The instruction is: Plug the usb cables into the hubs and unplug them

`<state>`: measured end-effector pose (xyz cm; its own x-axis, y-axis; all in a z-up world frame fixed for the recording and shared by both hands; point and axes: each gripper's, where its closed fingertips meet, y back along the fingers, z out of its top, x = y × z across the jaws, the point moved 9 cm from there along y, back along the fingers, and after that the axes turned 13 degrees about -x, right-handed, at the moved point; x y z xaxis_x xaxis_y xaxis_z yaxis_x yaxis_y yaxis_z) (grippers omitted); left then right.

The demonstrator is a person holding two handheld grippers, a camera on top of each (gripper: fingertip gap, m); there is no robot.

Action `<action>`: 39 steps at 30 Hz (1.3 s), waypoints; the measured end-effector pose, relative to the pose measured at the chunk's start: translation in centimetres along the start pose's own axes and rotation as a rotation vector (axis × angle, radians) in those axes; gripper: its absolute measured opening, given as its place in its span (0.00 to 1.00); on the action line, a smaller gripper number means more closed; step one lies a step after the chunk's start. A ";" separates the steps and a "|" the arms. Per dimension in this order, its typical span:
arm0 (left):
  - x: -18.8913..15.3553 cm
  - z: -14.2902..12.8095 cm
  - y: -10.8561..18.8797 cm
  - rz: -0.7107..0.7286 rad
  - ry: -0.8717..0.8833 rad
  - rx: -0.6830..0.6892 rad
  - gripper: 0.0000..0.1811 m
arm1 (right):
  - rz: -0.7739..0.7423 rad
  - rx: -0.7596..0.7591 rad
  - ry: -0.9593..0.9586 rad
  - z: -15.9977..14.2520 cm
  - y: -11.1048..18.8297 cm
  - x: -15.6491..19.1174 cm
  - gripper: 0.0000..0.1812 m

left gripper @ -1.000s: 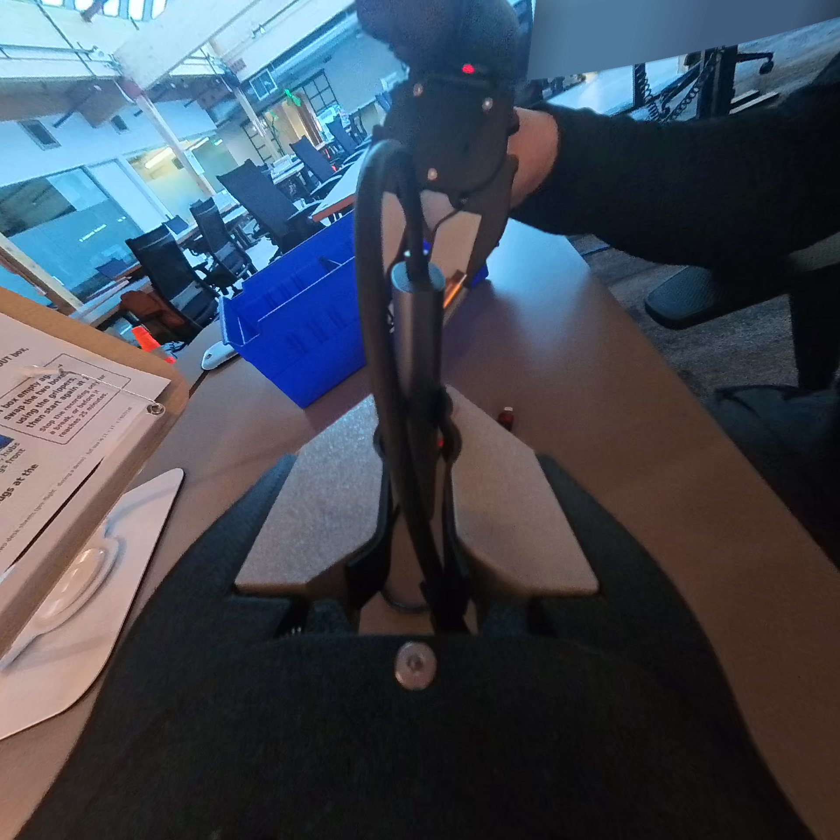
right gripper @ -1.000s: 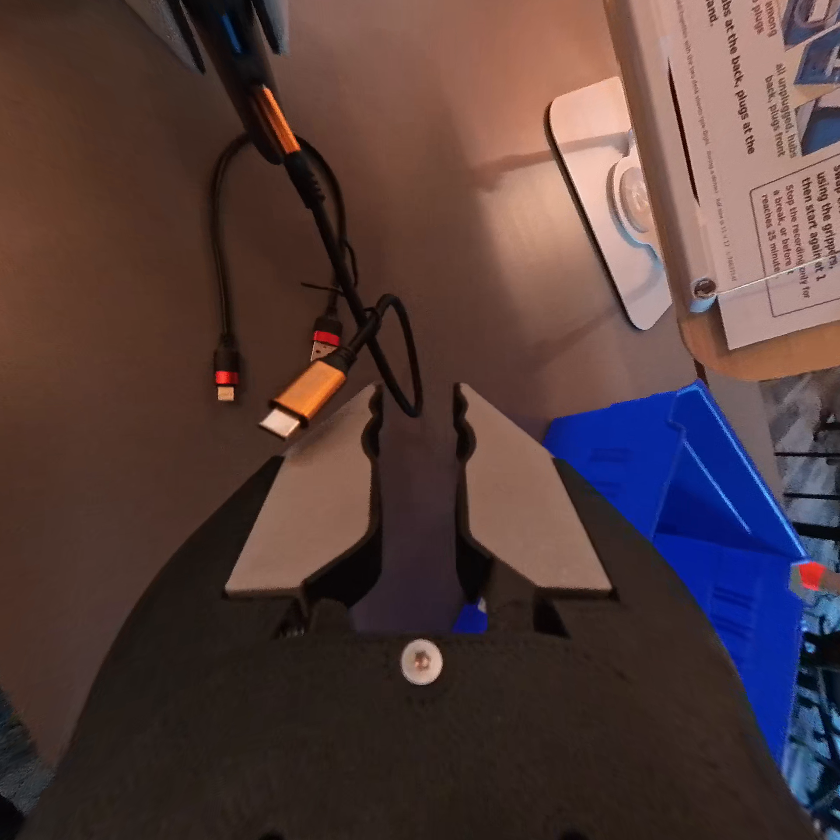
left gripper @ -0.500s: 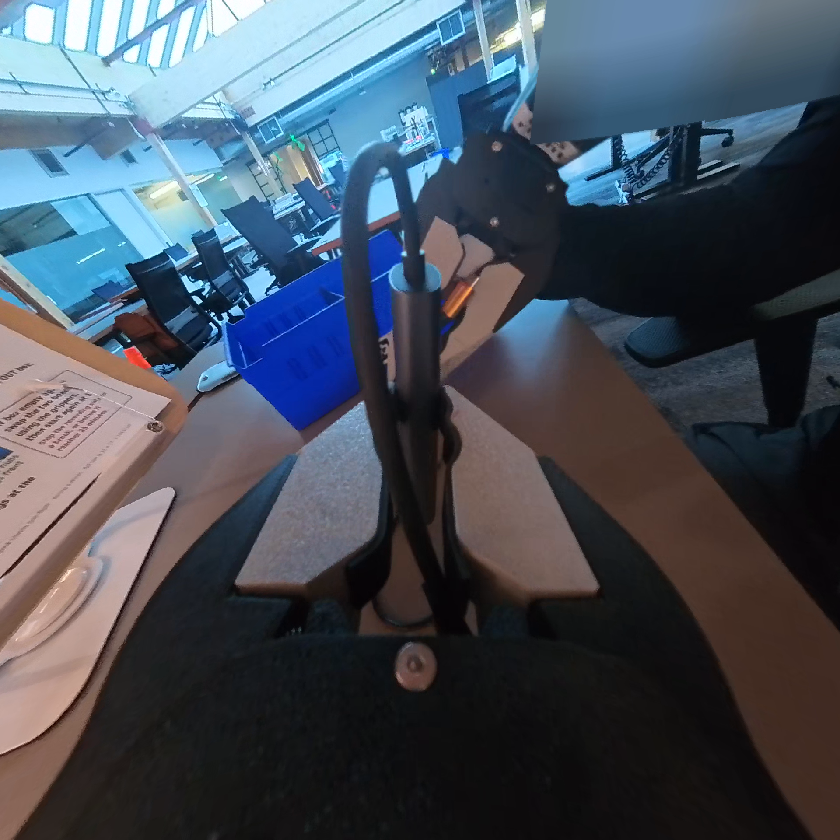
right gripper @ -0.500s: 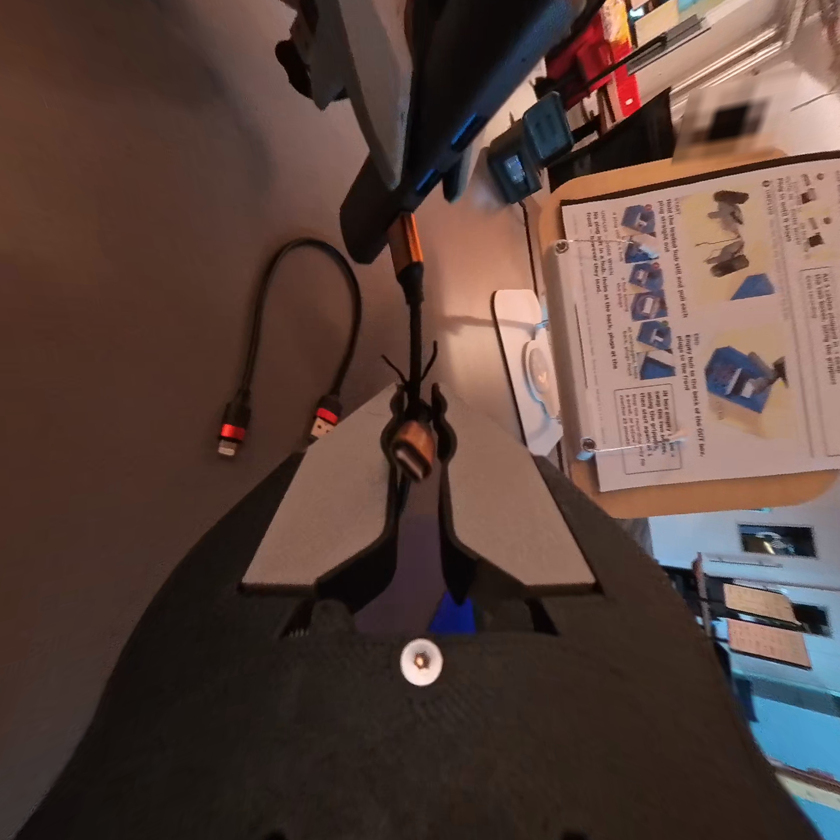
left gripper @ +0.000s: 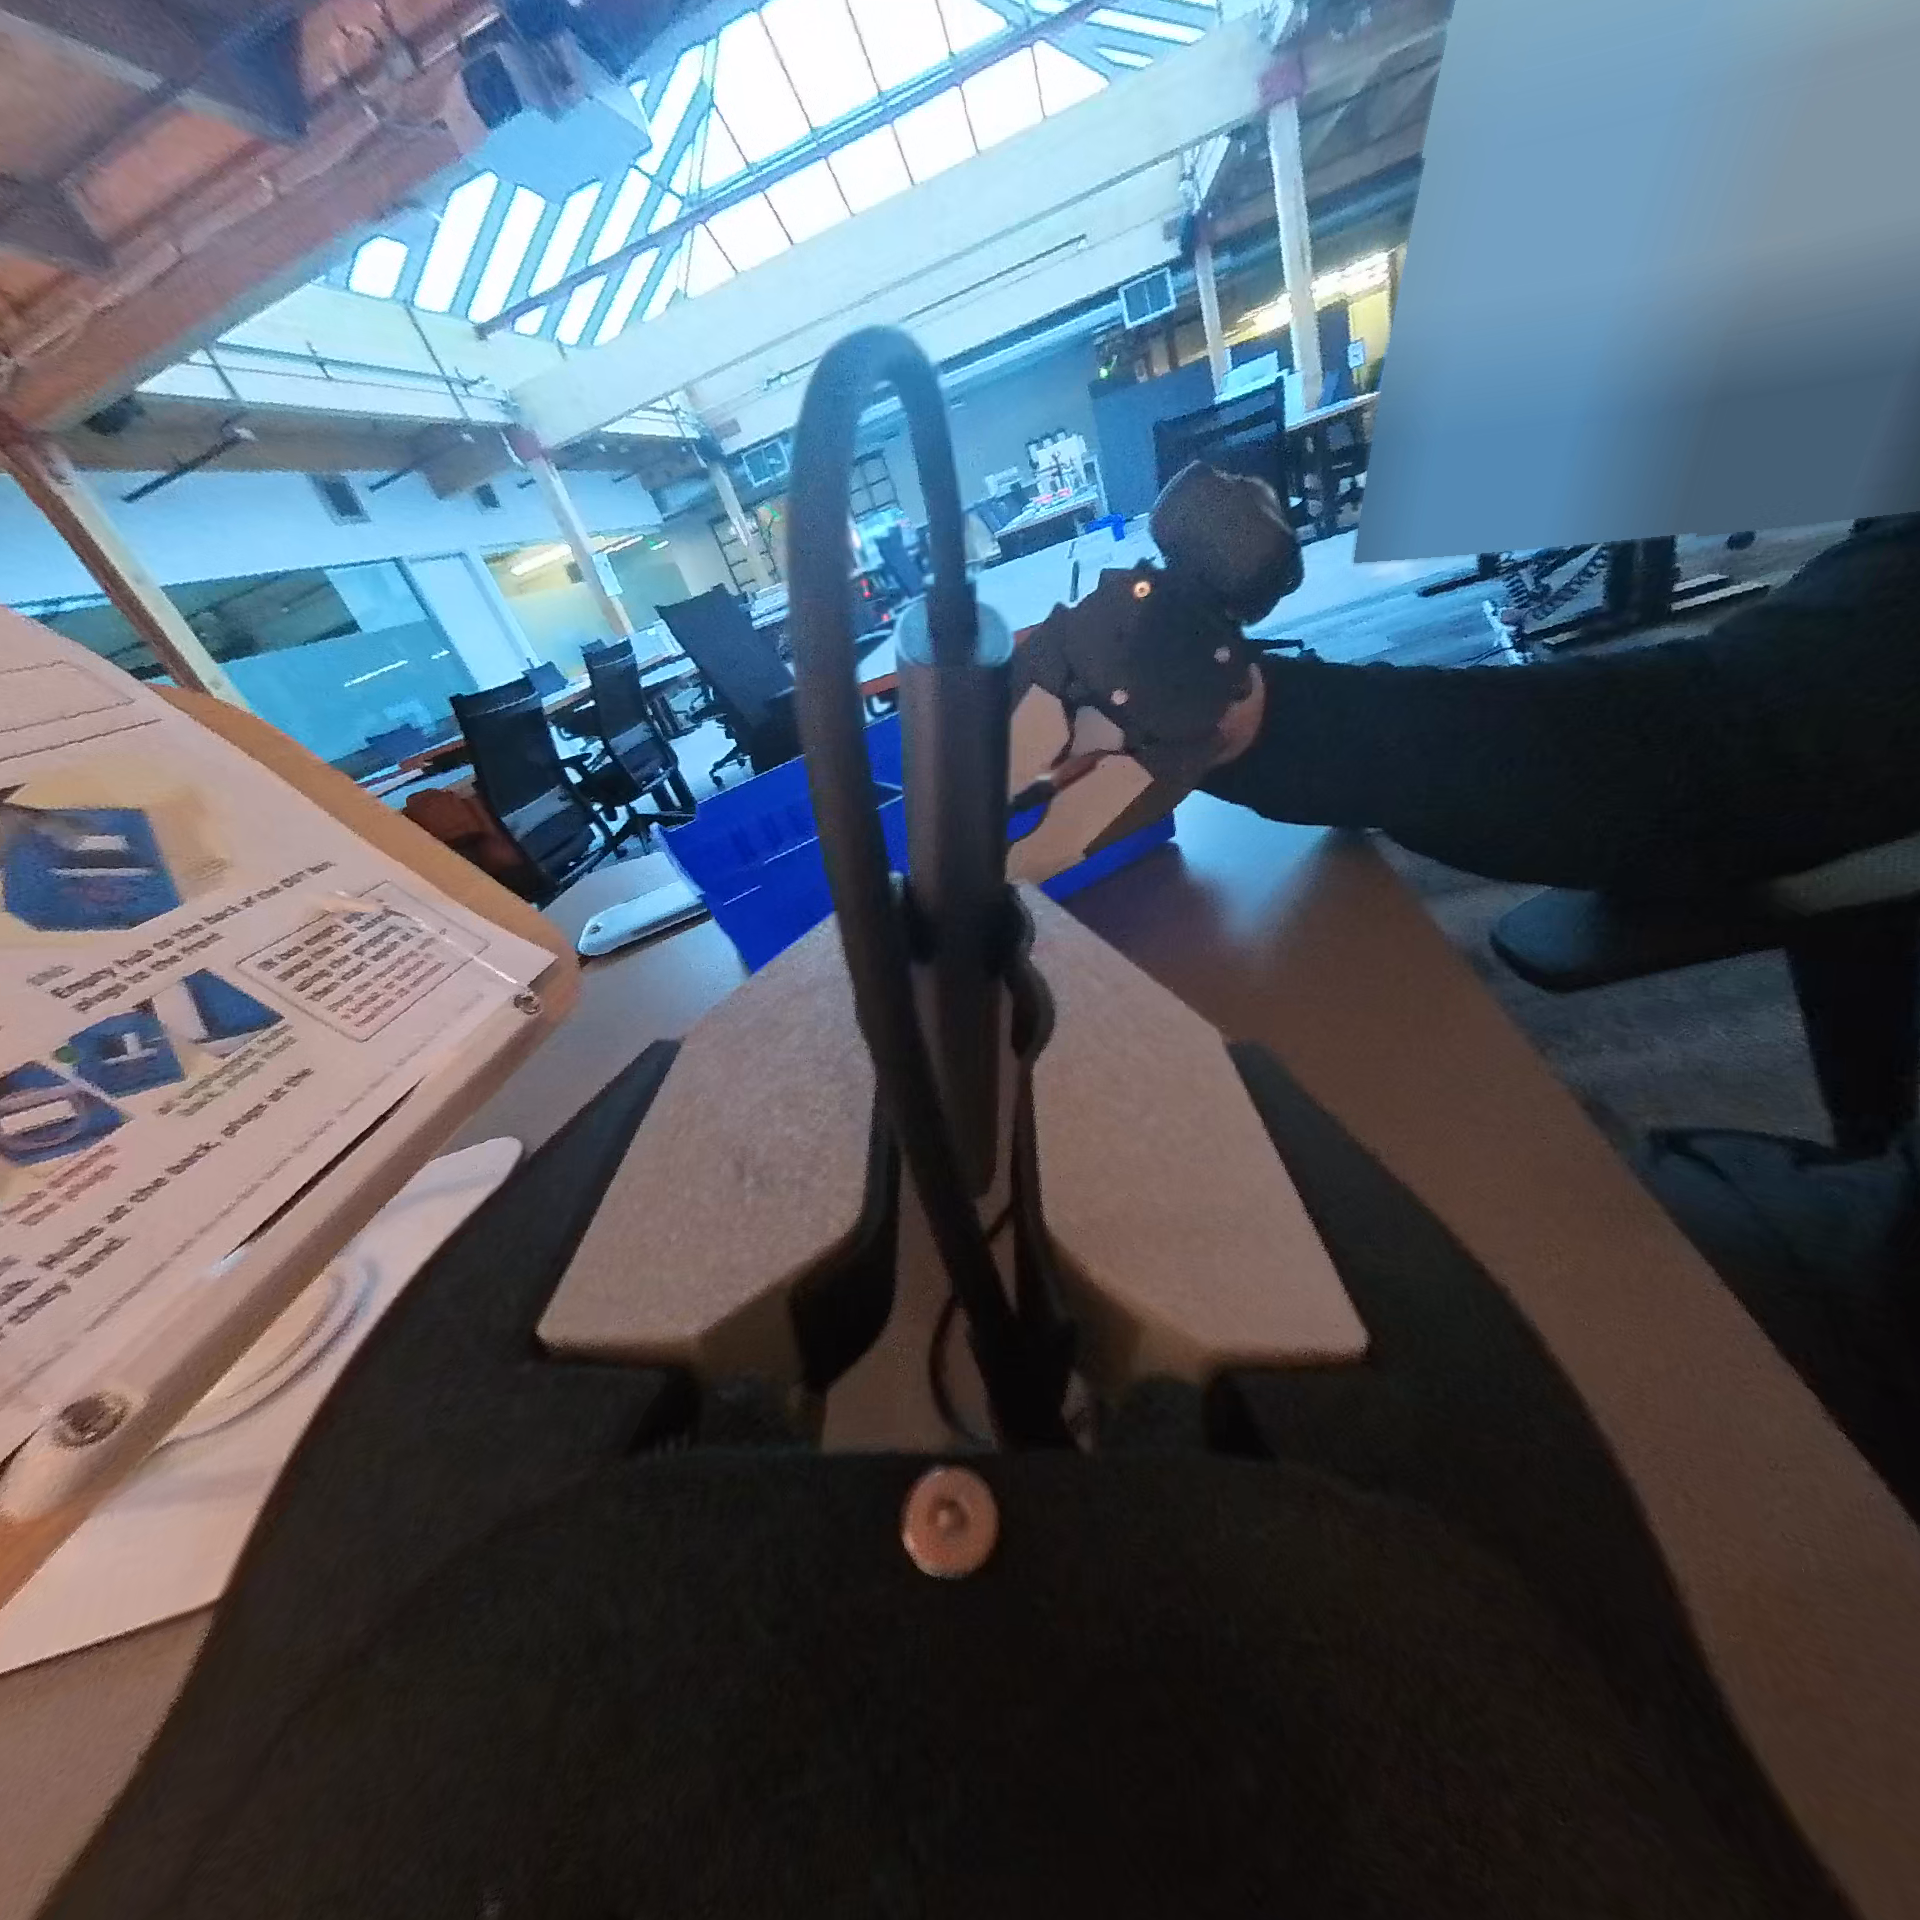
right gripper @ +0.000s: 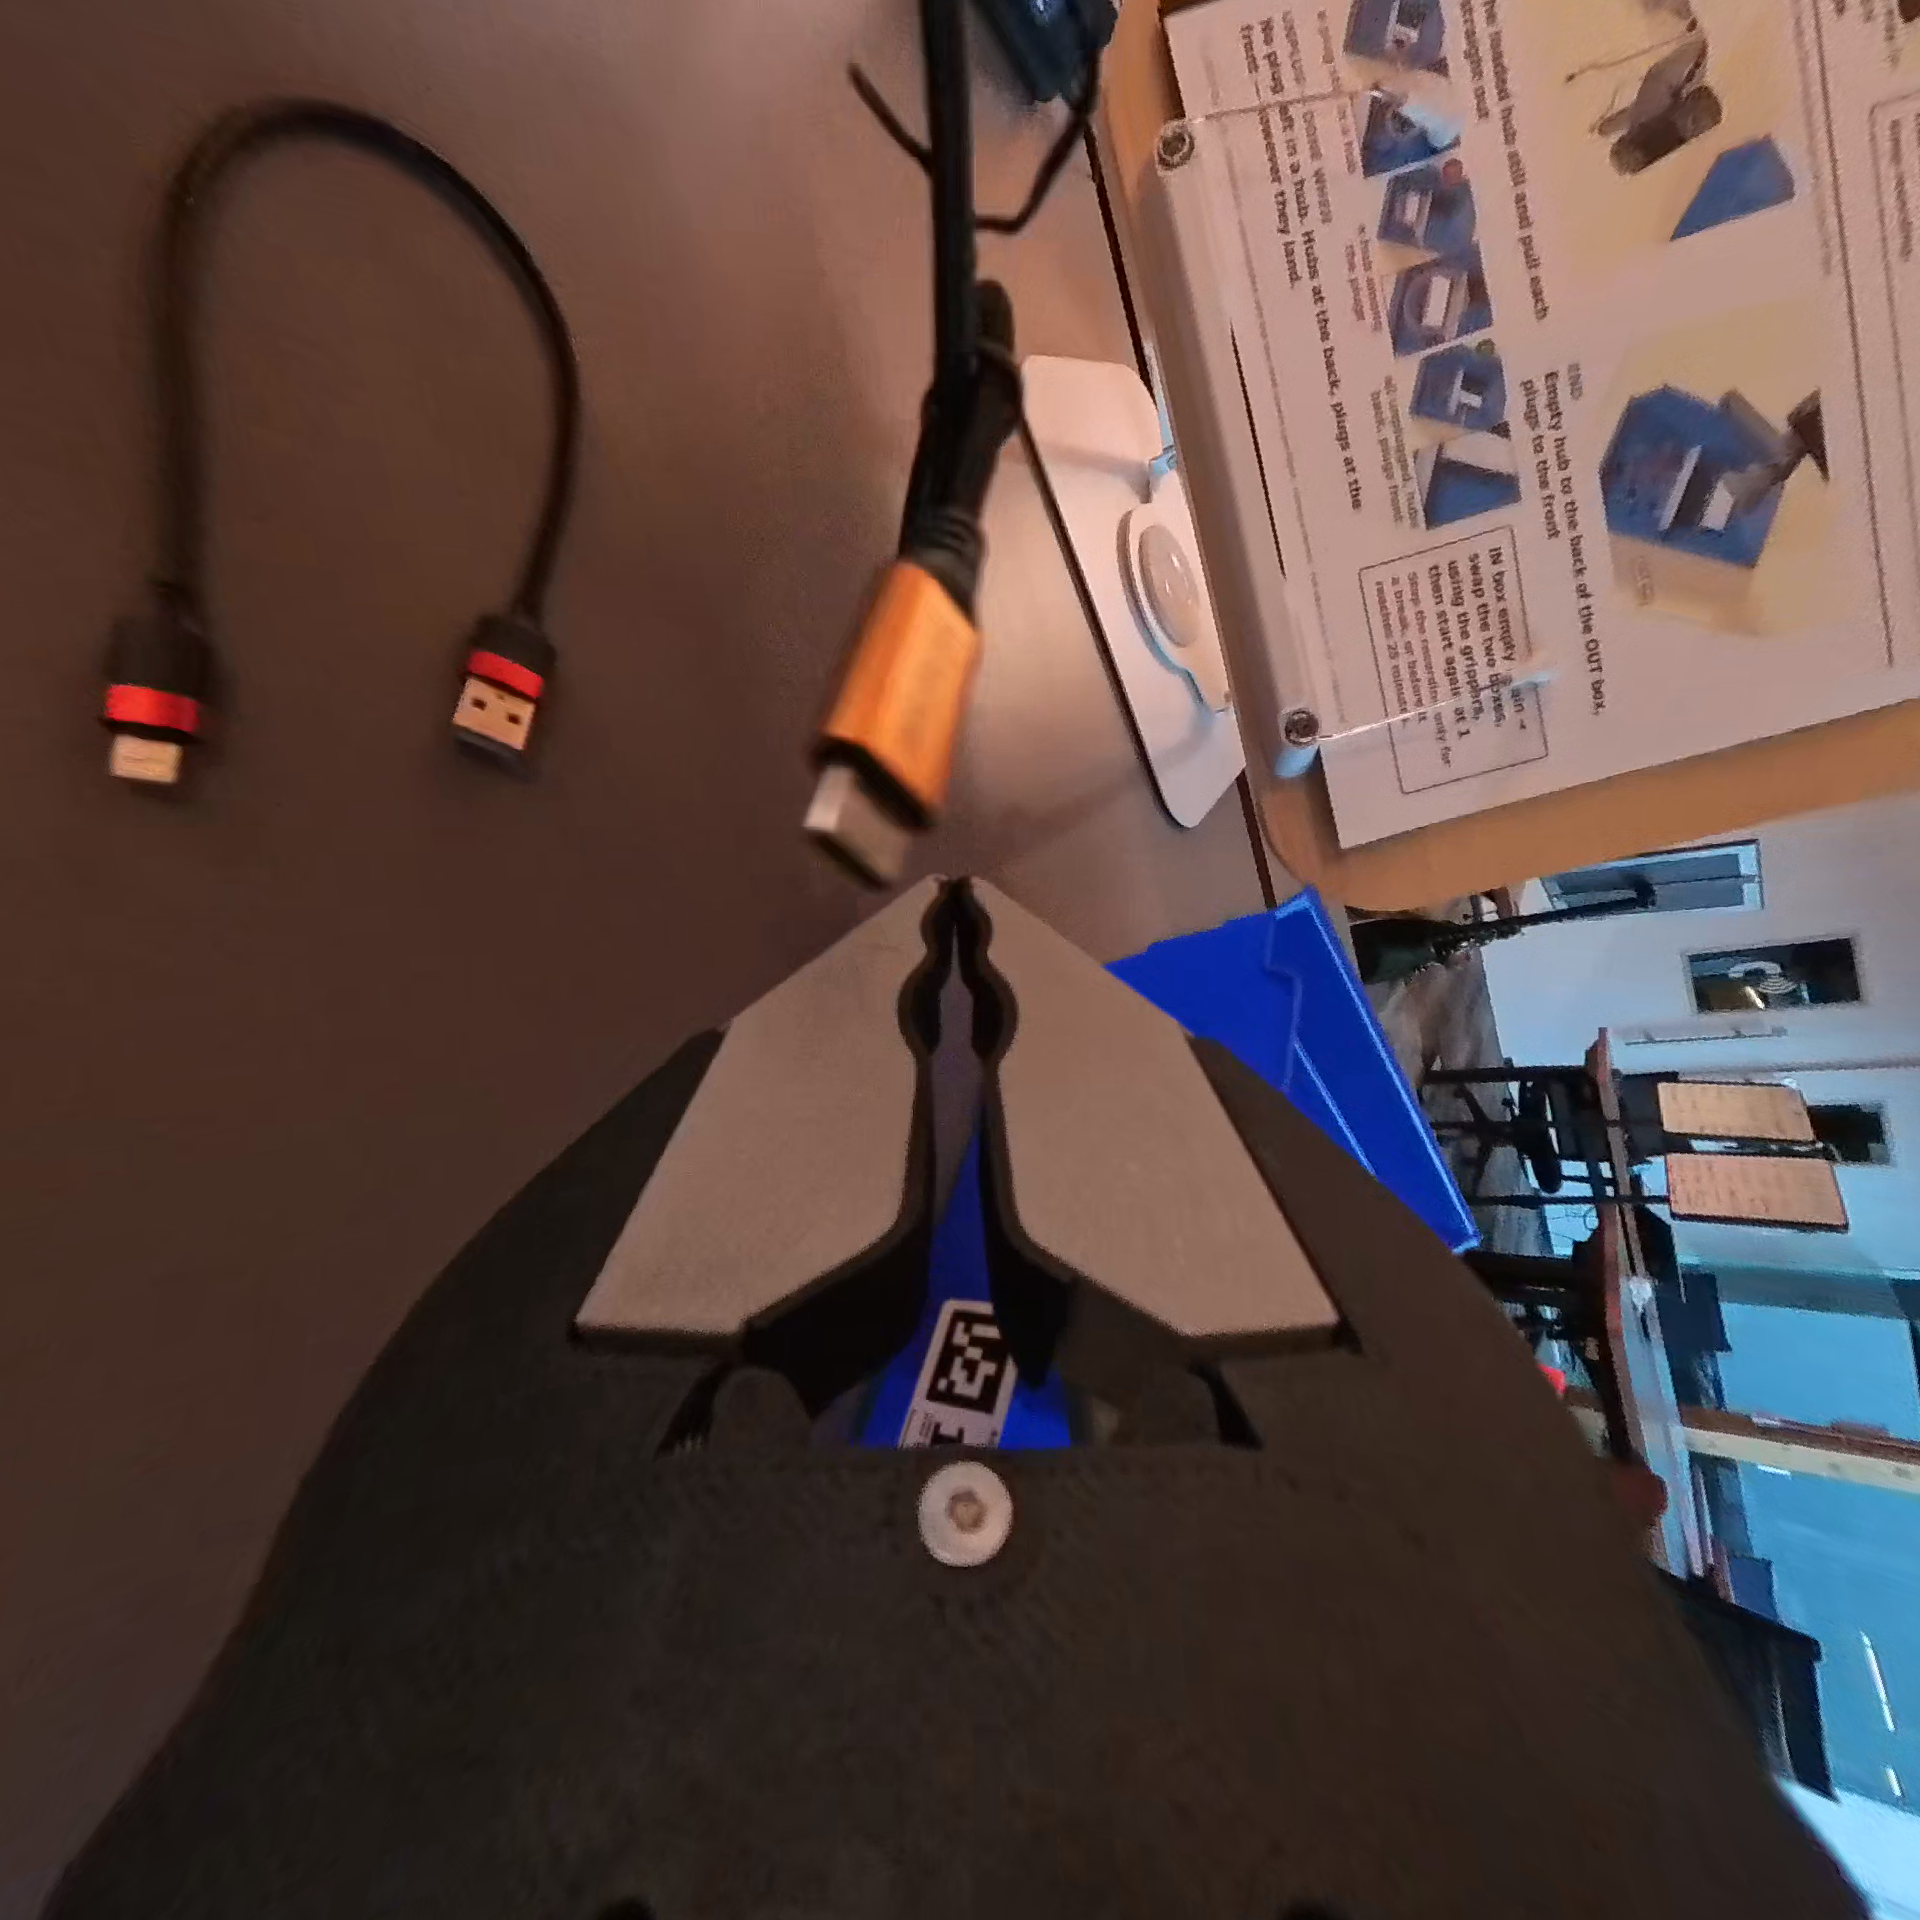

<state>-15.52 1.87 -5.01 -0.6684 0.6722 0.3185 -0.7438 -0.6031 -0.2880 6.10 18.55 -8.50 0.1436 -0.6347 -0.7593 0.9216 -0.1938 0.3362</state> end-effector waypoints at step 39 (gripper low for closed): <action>-3.2 -2.0 -2.5 -0.157 -0.115 0.100 0.12 | 0.052 -0.217 -0.136 9.4 -3.7 4.3 0.07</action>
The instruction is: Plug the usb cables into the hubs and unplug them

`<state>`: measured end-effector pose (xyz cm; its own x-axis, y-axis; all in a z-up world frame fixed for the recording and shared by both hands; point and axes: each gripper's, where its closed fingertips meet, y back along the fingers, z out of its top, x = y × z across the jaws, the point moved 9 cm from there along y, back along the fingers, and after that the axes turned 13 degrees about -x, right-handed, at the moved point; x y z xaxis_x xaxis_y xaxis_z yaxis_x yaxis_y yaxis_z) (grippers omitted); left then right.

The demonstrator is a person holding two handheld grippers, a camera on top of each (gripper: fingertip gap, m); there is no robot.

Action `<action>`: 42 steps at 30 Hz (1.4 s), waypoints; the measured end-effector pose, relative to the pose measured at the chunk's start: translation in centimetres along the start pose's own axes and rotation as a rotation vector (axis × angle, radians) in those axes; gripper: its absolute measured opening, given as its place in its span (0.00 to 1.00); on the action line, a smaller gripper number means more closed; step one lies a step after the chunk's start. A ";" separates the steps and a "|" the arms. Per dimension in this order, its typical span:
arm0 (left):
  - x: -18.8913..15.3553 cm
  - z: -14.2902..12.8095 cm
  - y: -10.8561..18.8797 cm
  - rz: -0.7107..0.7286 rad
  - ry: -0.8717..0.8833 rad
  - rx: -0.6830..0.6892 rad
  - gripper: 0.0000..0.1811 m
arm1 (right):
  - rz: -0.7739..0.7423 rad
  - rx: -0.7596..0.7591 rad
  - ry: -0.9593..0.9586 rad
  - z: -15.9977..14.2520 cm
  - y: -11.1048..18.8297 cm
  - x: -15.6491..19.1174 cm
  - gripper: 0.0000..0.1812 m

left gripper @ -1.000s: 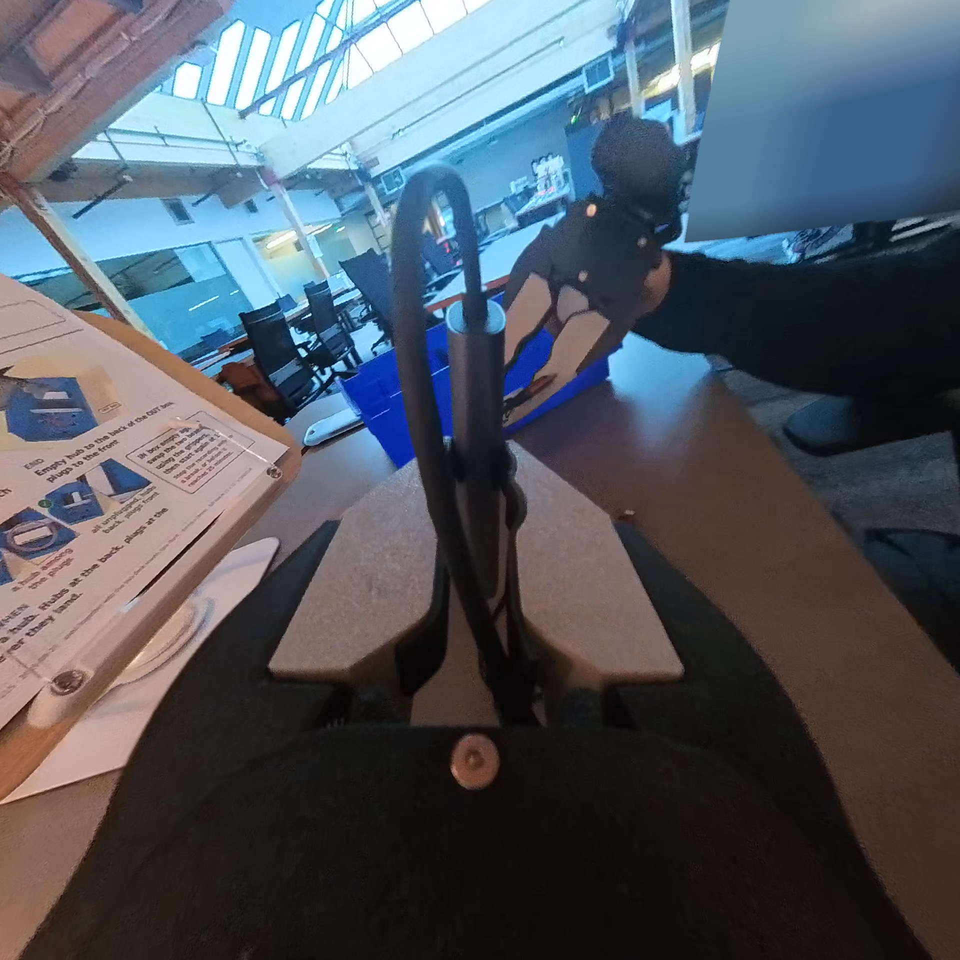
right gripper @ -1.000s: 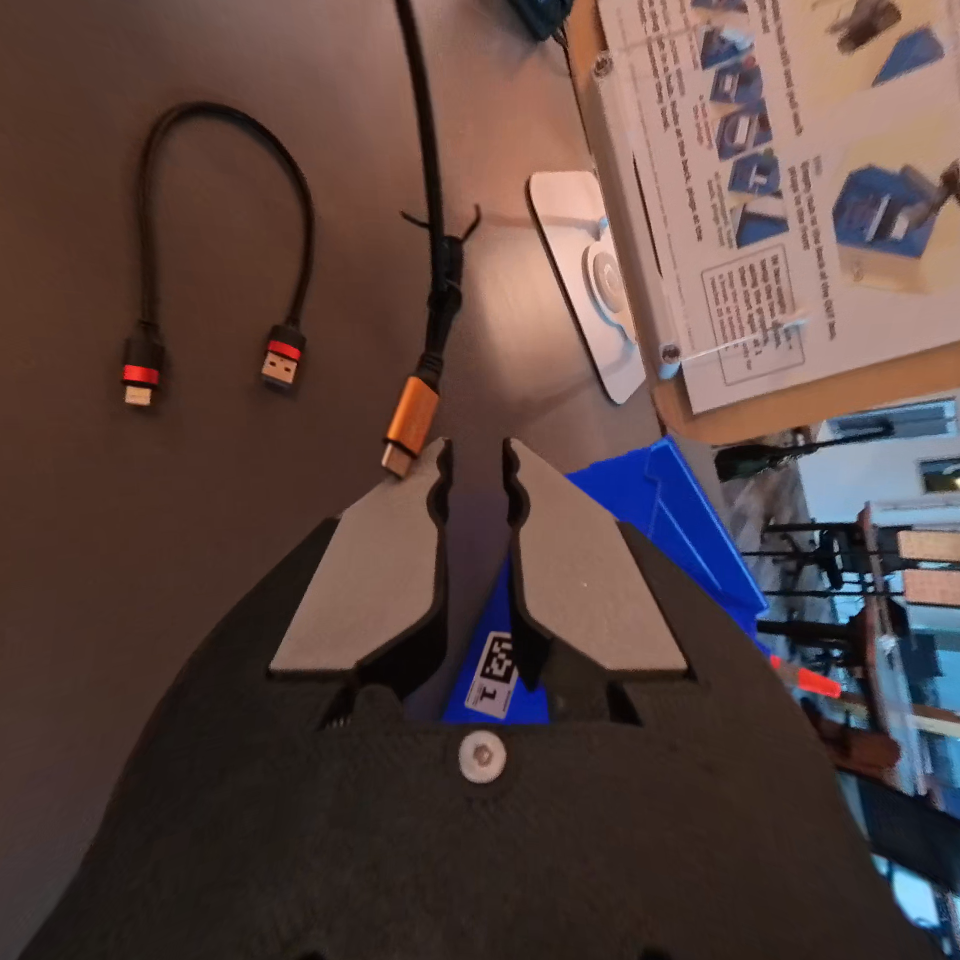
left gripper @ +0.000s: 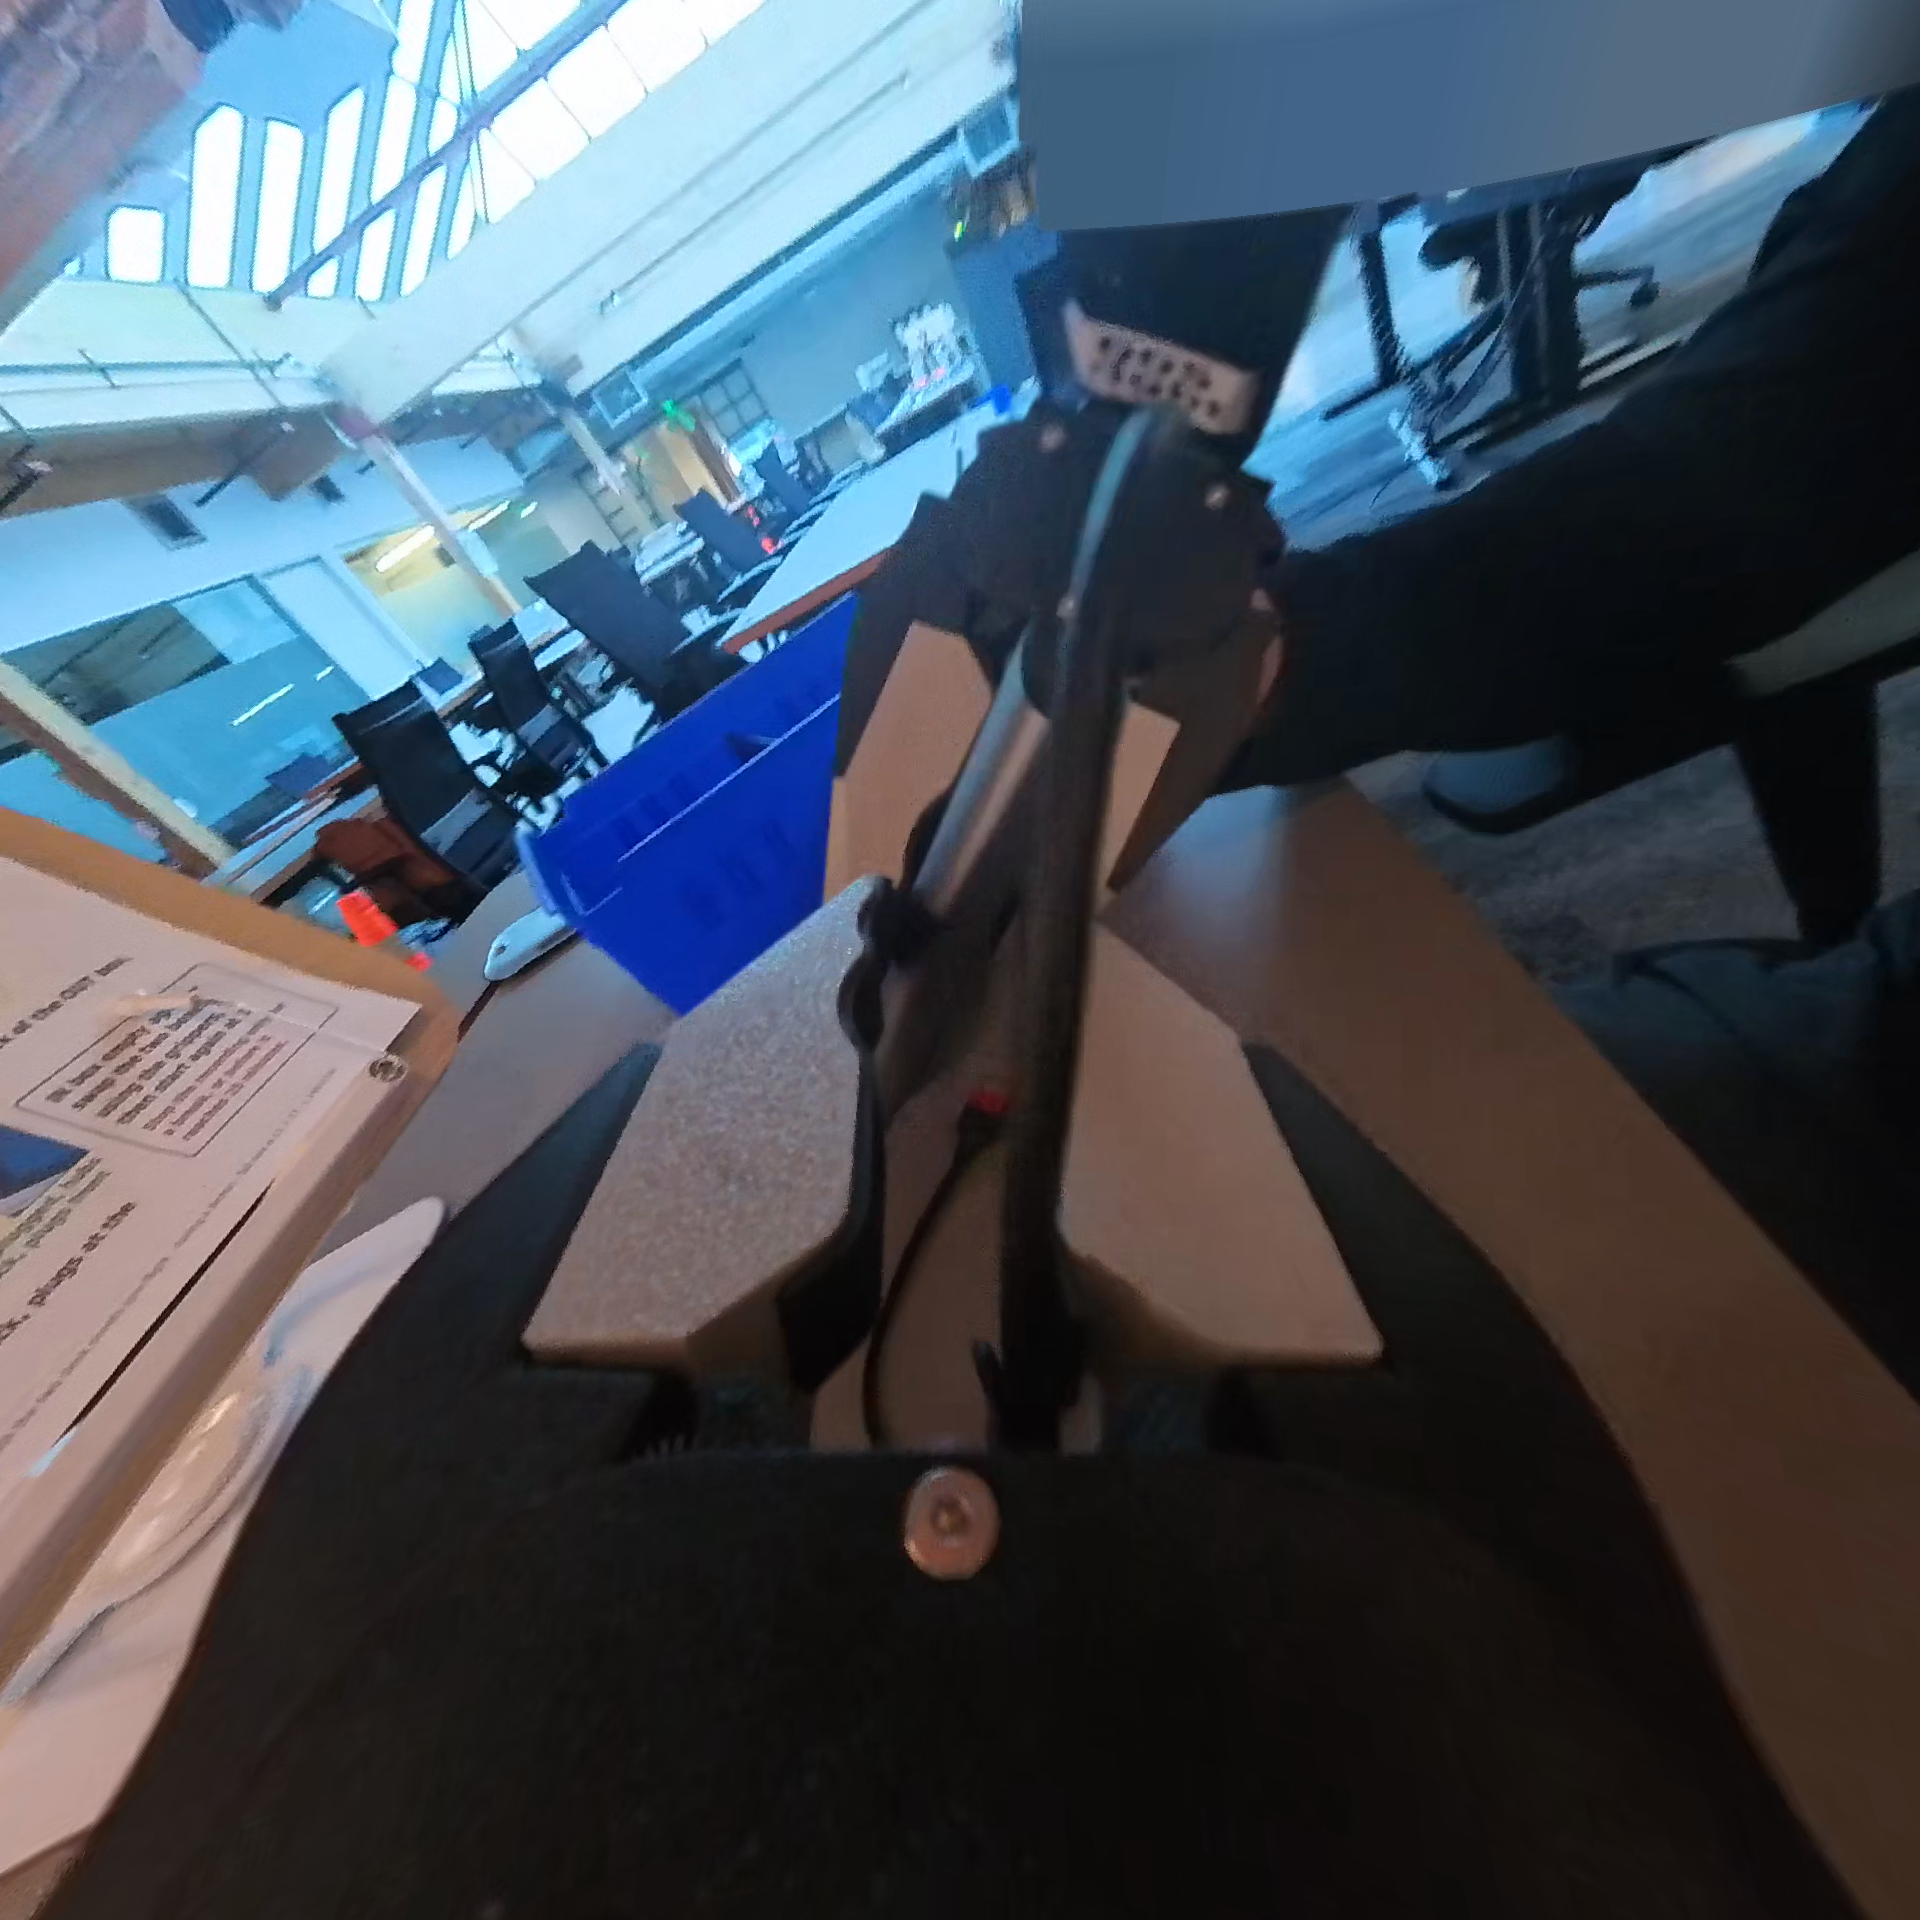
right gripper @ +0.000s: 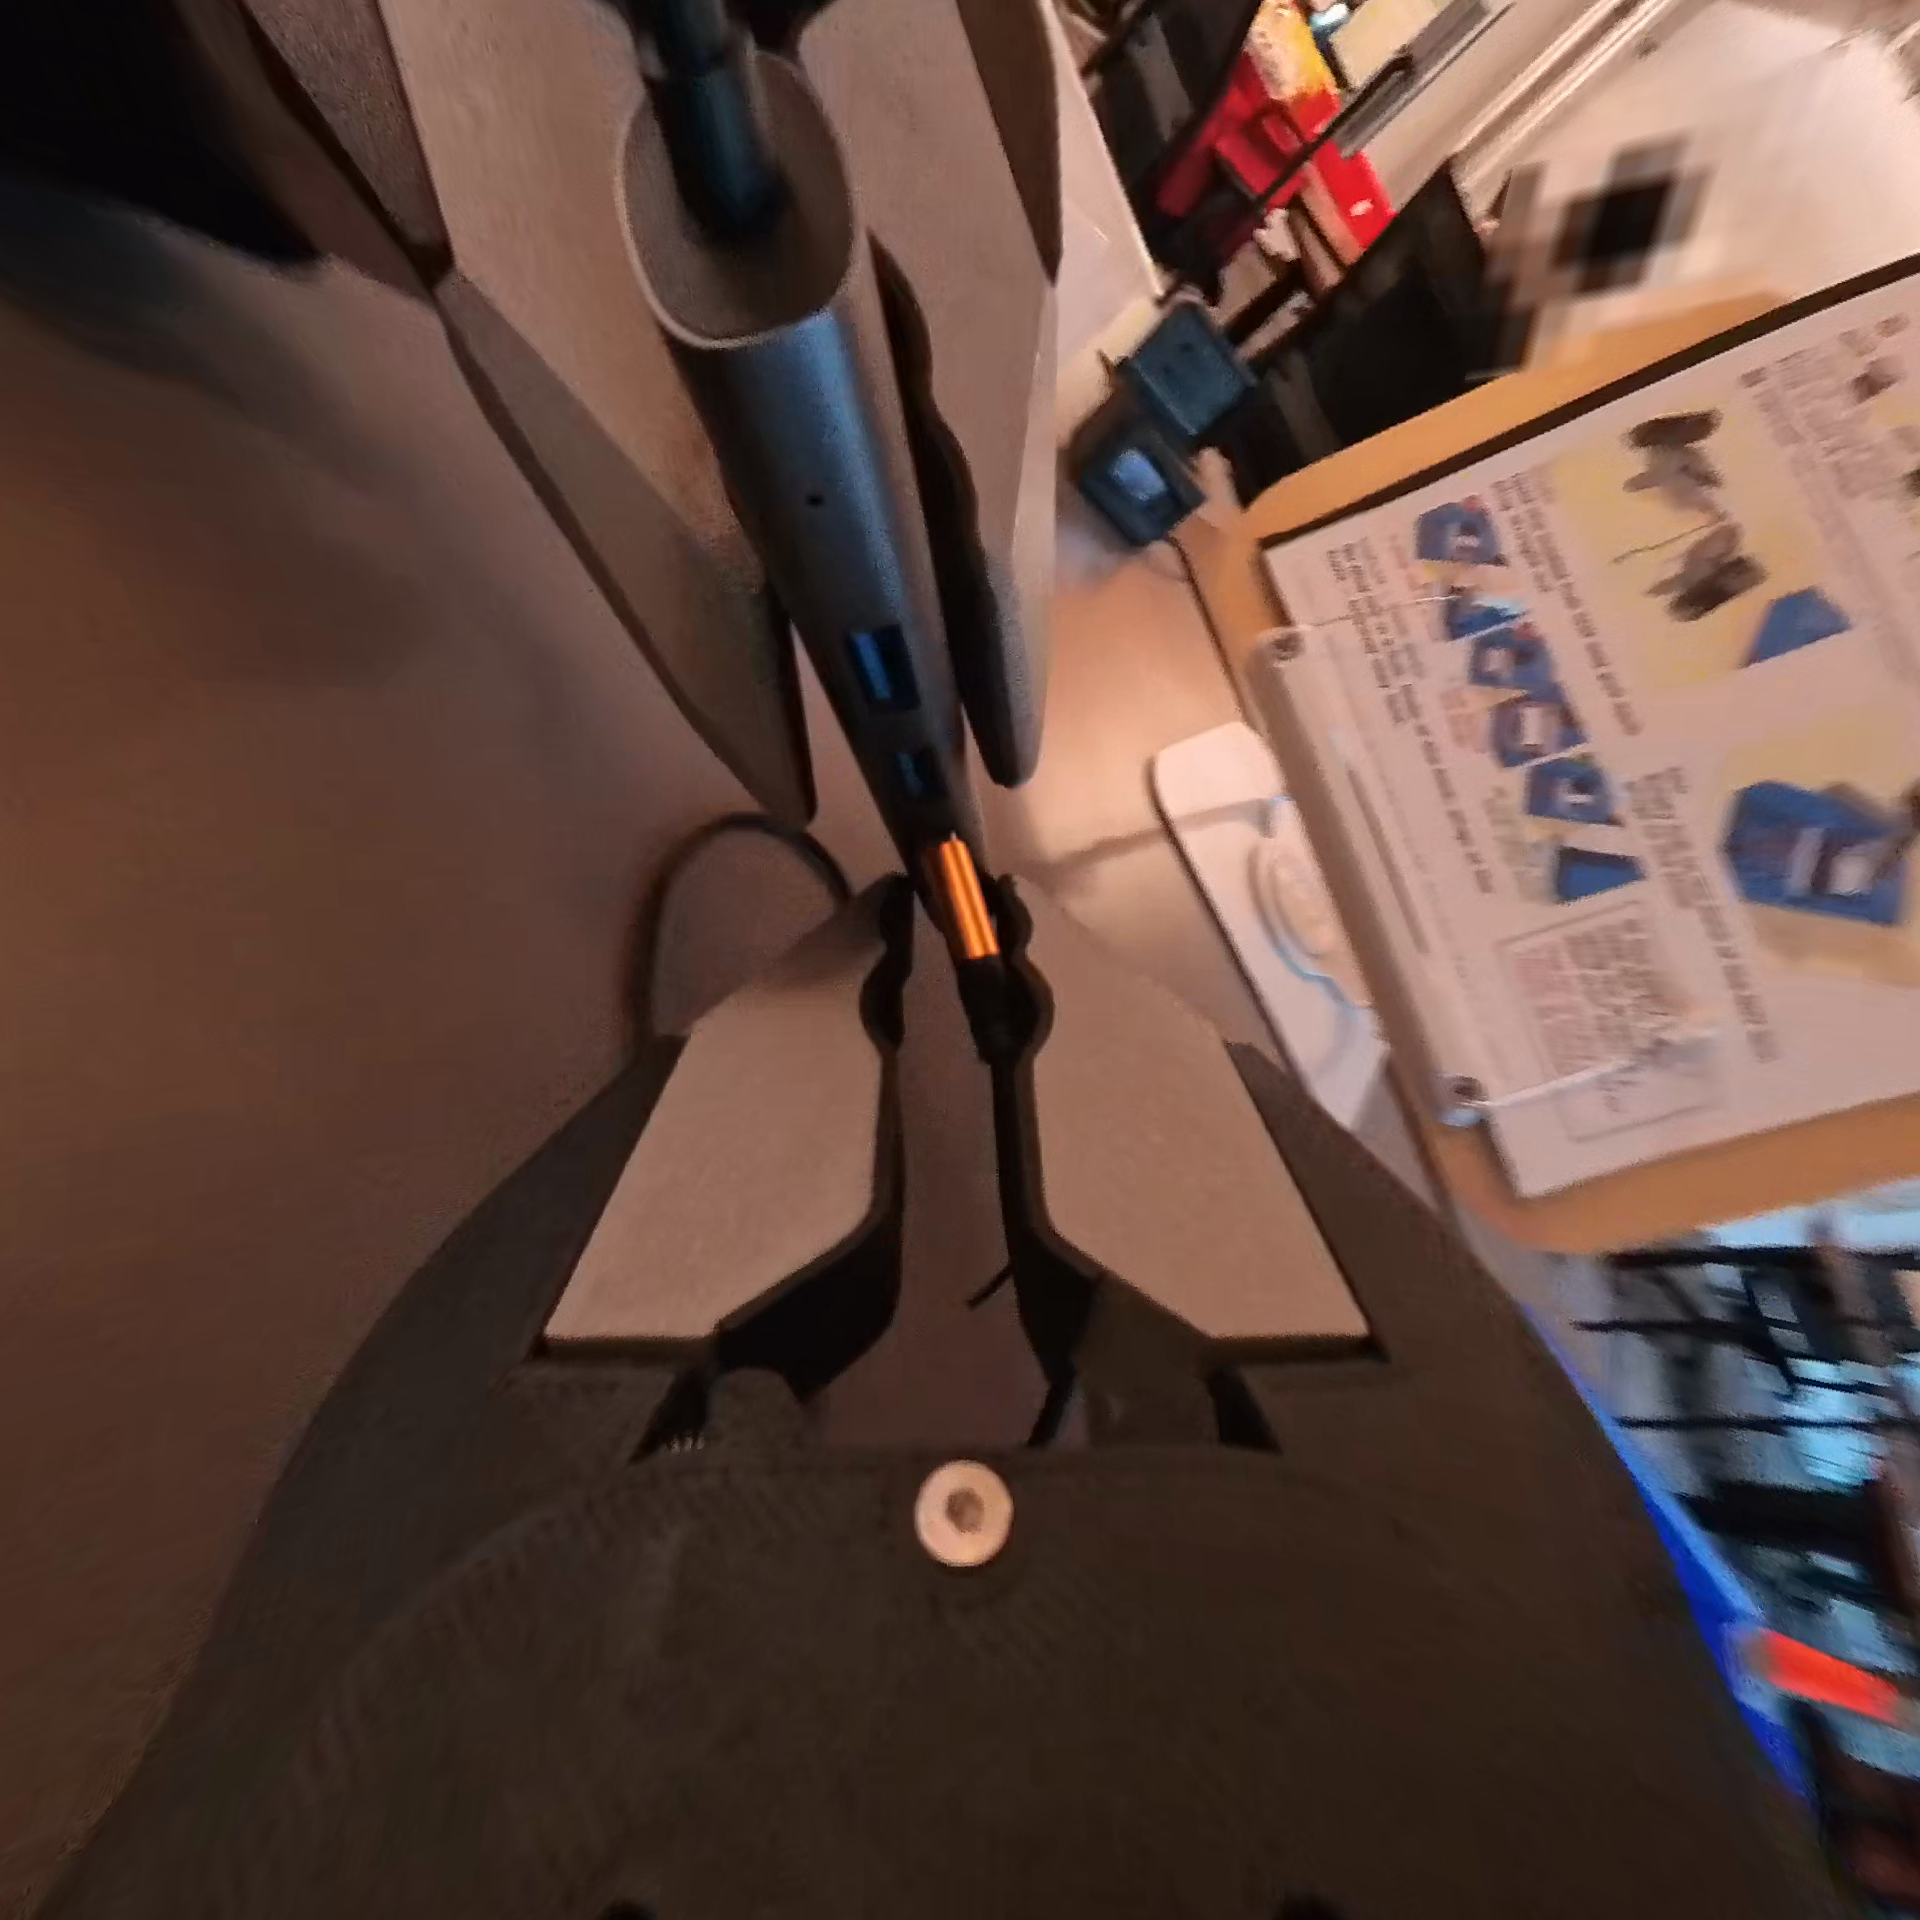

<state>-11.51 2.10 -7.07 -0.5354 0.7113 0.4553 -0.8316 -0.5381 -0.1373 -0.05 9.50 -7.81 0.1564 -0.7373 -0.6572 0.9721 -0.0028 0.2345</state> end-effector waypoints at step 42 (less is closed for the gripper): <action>2.6 -4.8 0.9 0.431 -0.689 0.786 0.08 | 0.274 0.449 -0.402 -7.7 1.0 -1.1 0.05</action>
<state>-14.37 5.61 -10.28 -0.3577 0.1278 0.9250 -0.1438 -0.9863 0.0806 2.13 15.51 -12.35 0.2261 -0.9458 -0.2329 0.7255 0.0039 0.6882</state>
